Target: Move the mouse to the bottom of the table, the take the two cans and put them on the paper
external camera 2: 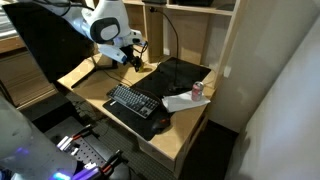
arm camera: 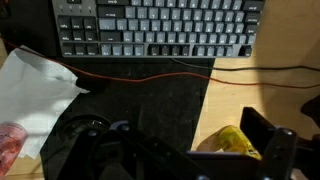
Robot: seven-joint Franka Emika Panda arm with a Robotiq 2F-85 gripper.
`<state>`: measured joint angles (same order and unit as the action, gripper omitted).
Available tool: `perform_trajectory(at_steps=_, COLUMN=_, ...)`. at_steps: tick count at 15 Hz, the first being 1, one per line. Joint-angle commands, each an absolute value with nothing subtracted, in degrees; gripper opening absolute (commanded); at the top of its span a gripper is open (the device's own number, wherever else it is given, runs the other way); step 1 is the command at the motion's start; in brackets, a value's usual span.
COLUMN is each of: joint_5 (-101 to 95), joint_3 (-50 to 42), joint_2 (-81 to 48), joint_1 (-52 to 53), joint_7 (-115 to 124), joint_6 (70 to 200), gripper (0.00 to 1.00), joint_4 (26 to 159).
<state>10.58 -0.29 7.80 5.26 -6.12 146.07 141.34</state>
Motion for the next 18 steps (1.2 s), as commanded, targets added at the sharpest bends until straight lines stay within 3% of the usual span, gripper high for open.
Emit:
perform_trajectory(at_steps=1, joint_5=8.00, joint_3=2.80, joint_2=4.04, joint_1=6.80, joint_7=-6.22, joint_6=142.83, gripper=1.00, joint_4=139.37)
perform_trajectory(at_steps=5, joint_5=9.53, joint_3=8.86, joint_2=-2.61, joint_1=11.77, joint_7=-8.12, joint_6=145.71, gripper=1.00, joint_4=134.33)
perform_trajectory(at_steps=7, joint_5=7.38, joint_3=10.12, joint_2=-5.40, joint_1=12.13, joint_7=-4.33, joint_6=153.70, gripper=1.00, joint_4=131.55)
perform_trajectory(at_steps=13, joint_5=5.27, joint_3=10.17, joint_2=-5.47, joint_1=11.75, joint_7=-2.62, joint_6=150.97, gripper=1.00, joint_4=132.60)
perform_trajectory(at_steps=18, joint_5=2.58, joint_3=9.80, joint_2=-15.27, joint_1=12.11, joint_7=0.29, joint_6=167.96, gripper=1.00, joint_4=123.01)
